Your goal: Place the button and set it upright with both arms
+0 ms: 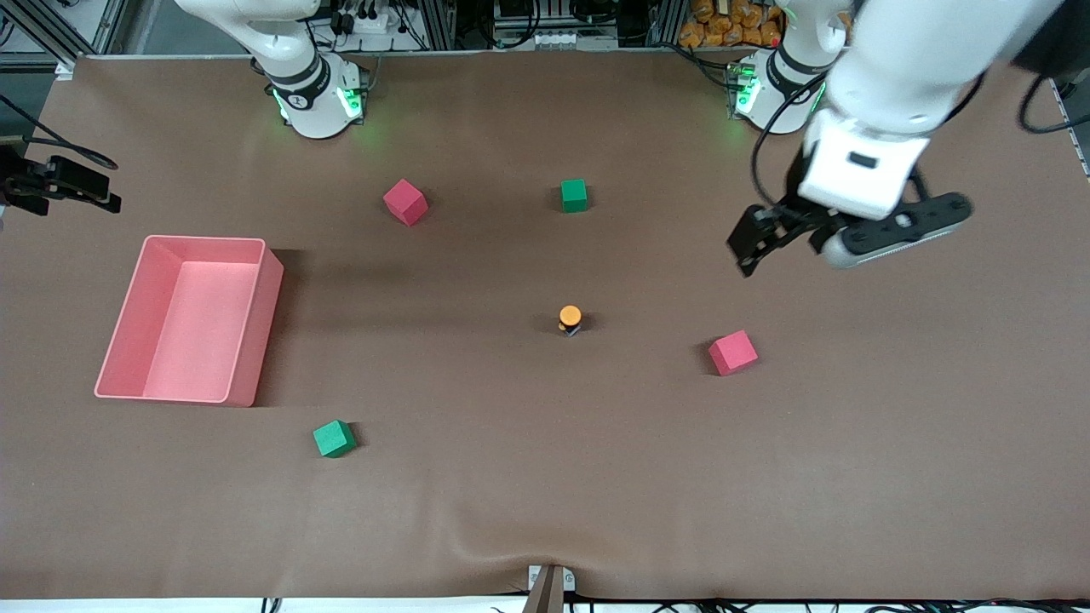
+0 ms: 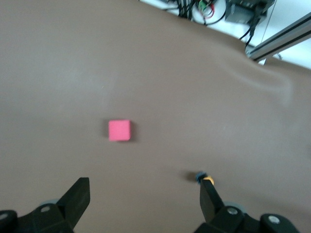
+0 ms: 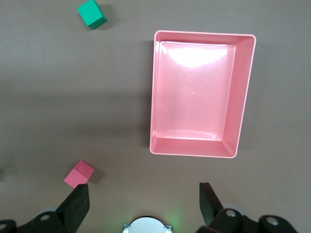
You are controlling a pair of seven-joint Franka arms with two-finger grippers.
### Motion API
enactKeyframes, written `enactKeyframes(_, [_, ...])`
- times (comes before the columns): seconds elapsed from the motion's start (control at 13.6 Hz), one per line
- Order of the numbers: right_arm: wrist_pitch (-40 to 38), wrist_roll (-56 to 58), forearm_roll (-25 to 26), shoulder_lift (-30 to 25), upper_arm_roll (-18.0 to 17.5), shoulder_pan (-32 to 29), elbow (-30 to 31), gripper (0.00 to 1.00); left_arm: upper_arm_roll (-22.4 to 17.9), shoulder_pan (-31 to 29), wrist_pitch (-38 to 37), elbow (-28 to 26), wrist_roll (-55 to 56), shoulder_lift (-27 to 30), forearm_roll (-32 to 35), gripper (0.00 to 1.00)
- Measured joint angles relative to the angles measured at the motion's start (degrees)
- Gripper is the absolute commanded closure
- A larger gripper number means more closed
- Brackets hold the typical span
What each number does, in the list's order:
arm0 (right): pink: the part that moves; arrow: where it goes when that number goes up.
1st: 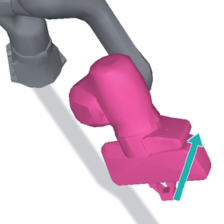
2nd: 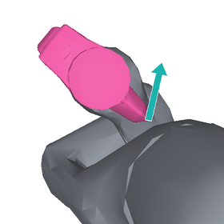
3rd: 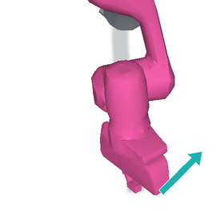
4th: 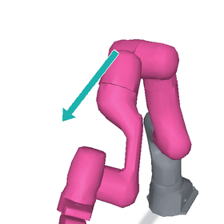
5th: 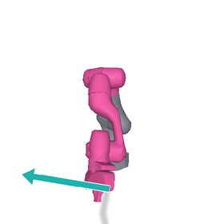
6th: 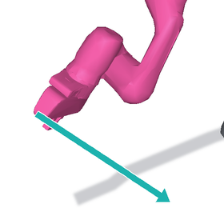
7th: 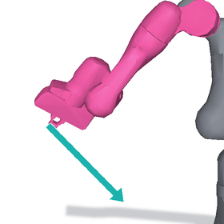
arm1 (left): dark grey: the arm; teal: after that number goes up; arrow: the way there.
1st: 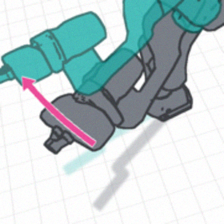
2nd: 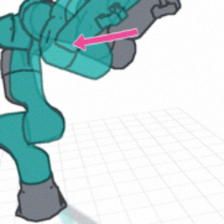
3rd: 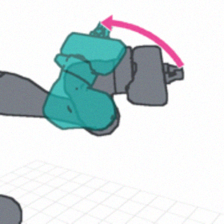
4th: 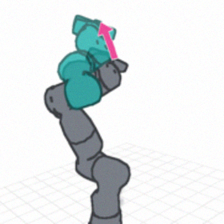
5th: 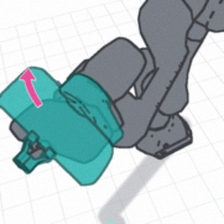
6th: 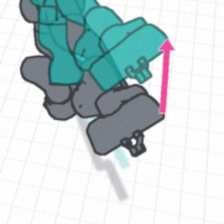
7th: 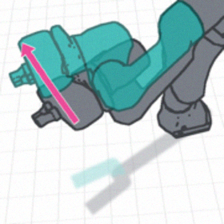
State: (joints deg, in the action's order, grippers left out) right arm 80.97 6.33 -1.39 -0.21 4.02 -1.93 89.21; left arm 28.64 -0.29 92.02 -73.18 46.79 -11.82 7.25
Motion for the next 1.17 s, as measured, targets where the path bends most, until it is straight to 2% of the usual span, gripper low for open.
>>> enactKeyframes(0.22, [0.00, 0.00, 0.00, 0.00, 0.00, 0.00, 0.01, 0.00, -7.37, 0.02, -7.88, -0.08, -7.68, 5.17, -5.76, 0.00])
enactKeyframes(0.44, [0.00, 0.00, 0.00, 0.00, 0.00, 0.00, 0.01, 0.00, -9.49, 0.34, -14.33, -3.35, -10.40, 11.98, -6.38, 0.00])
enactKeyframes(0.66, [0.00, 0.00, 0.00, 0.00, 0.01, 0.00, 0.01, 0.00, -10.90, 0.83, -15.04, -9.88, -15.16, 18.89, -6.39, 0.00])
enactKeyframes(0.95, [0.00, 0.00, 0.01, 0.00, 0.05, 0.00, 0.01, 0.00, -23.06, 1.10, -13.77, -12.08, -33.84, 20.13, -6.93, 0.00])
enactKeyframes(1.17, [0.00, 0.00, 0.01, 0.00, 0.06, 0.00, 0.01, 0.00, -26.34, 1.05, -12.97, -12.28, -41.13, 19.29, -6.66, 0.00])
